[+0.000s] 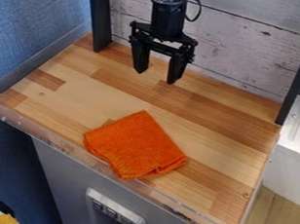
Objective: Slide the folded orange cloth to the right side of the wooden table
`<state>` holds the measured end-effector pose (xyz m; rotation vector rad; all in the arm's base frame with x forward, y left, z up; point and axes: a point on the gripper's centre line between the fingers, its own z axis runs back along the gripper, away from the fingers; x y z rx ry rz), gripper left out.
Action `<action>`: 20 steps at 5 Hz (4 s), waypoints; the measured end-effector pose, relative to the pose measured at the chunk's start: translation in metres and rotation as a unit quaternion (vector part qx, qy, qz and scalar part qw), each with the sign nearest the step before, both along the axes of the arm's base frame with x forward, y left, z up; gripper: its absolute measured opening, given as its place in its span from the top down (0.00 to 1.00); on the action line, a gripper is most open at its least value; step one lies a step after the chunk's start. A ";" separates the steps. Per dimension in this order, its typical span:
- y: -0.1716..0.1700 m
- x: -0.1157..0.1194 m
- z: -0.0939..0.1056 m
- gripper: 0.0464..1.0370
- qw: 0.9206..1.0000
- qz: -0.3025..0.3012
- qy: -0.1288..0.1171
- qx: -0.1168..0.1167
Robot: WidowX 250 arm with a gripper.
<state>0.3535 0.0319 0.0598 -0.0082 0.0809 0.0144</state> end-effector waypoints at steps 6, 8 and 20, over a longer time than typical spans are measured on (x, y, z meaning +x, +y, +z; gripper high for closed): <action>-0.023 -0.085 -0.004 0.07 0.996 0.058 -0.066 0.009; -0.022 -0.095 -0.015 0.67 0.995 0.073 -0.063 0.015; -0.083 -0.040 -0.046 0.98 0.999 0.019 -0.046 0.011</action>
